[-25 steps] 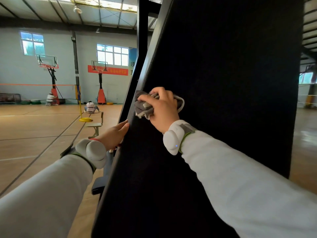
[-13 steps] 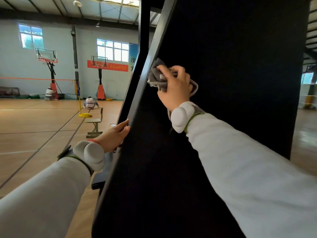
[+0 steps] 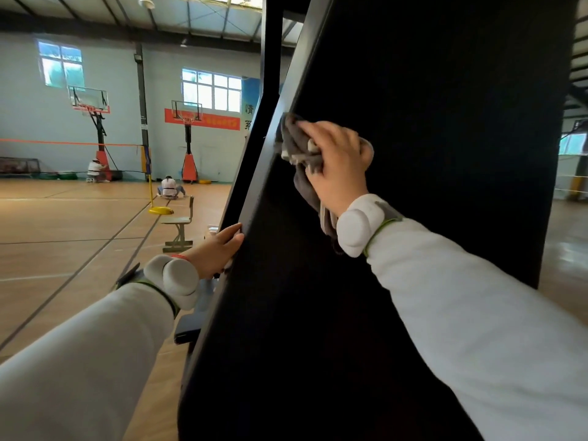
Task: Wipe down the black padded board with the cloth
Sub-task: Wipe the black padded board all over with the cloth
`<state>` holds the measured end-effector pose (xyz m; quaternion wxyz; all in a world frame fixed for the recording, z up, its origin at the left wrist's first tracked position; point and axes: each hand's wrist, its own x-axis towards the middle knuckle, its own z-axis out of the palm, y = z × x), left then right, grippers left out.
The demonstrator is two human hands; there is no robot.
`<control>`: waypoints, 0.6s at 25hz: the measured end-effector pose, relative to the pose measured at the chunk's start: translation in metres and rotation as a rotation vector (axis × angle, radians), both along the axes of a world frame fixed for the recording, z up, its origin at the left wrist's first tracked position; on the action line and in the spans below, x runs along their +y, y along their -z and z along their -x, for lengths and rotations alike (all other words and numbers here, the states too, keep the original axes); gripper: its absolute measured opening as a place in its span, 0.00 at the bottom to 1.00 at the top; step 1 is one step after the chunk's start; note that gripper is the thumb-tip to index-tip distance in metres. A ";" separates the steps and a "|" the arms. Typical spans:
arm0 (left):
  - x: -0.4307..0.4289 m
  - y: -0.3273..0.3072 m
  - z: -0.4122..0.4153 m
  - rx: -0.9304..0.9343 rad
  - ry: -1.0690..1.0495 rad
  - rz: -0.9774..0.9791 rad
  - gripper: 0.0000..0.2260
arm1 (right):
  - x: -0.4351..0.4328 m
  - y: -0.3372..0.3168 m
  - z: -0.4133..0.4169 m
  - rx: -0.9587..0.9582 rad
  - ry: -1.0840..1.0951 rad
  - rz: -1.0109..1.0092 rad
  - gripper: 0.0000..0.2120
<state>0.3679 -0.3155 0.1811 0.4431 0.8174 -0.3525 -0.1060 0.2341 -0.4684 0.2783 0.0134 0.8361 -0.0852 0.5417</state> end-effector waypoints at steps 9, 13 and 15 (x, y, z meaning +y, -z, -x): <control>0.002 0.012 -0.011 0.035 0.017 -0.019 0.22 | -0.014 0.003 -0.006 0.364 0.109 0.060 0.42; 0.001 0.014 -0.015 0.060 0.034 -0.022 0.22 | -0.006 0.021 -0.016 0.225 0.075 0.017 0.38; 0.000 0.013 -0.015 0.078 0.036 -0.020 0.22 | -0.003 0.029 -0.017 0.212 0.073 0.037 0.37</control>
